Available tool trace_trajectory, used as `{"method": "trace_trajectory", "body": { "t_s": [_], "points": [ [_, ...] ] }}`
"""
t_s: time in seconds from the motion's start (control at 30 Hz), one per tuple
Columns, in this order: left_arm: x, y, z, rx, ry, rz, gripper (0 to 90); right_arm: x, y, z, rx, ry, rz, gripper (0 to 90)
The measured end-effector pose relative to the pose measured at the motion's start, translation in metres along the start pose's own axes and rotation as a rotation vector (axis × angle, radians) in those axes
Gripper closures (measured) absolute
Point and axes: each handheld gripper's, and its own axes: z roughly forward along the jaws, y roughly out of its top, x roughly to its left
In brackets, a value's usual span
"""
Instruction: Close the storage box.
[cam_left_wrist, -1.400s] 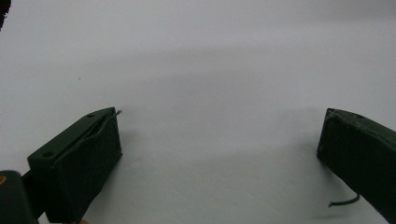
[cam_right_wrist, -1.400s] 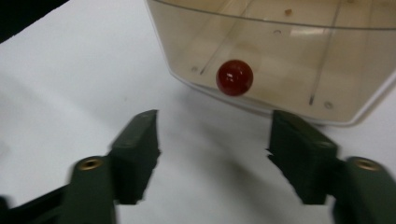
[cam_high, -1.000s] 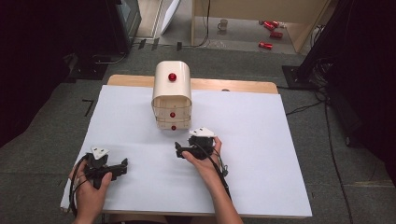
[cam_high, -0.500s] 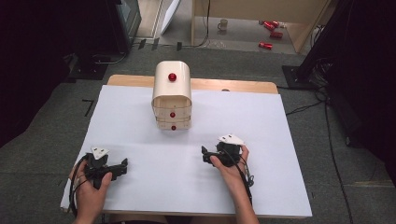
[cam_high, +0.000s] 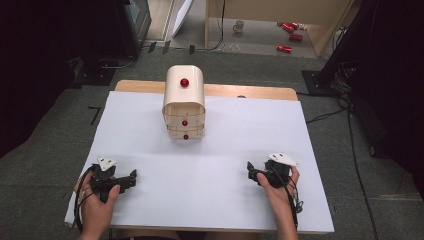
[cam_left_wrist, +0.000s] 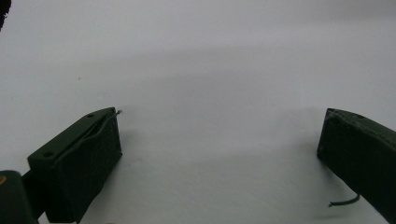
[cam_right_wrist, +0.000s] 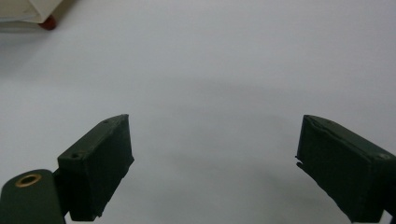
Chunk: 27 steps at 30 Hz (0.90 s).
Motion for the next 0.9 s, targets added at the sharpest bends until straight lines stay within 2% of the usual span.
{"method": "trace_trajectory", "body": {
  "t_s": [0.03,0.17,0.2,0.23,0.47,0.63,0.77,0.8,0.87,0.9],
  "points": [
    [0.0,0.0,0.0,0.0,0.0,0.0,0.0,0.0,0.0,0.0,0.0,0.0,0.0,10.2],
    [0.0,0.0,0.0,0.0,0.0,0.0,0.0,-0.021,-0.006,-0.012,-0.005,-0.036,0.025,10.2],
    [0.0,0.0,0.0,-0.001,0.001,0.0,0.0,-0.031,-0.01,-0.017,-0.003,-0.053,0.048,10.2],
    [0.0,0.0,0.0,-0.001,0.001,0.0,0.0,-0.031,-0.01,-0.017,-0.003,-0.053,0.048,10.2],
    [0.0,0.0,0.0,-0.001,0.001,0.0,0.0,-0.065,-0.021,-0.038,0.003,-0.126,0.084,10.2],
    [0.0,0.0,0.0,0.0,0.001,0.001,0.0,-0.086,-0.033,-0.048,0.035,-0.185,0.098,11.4],
    [0.0,0.0,0.0,0.0,0.002,0.002,0.0,-0.098,-0.041,-0.053,0.043,-0.218,0.099,11.6],
    [0.0,0.0,0.0,0.0,0.002,0.002,0.0,-0.101,-0.046,-0.052,0.033,-0.232,0.12,12.4],
    [0.0,0.0,0.0,-0.001,0.002,0.001,0.0,-0.101,-0.047,-0.052,0.028,-0.24,0.119,12.5],
    [0.0,0.0,0.0,-0.001,0.002,0.001,0.0,-0.099,-0.047,-0.051,0.027,-0.247,0.102,12.6]
  ]
}}
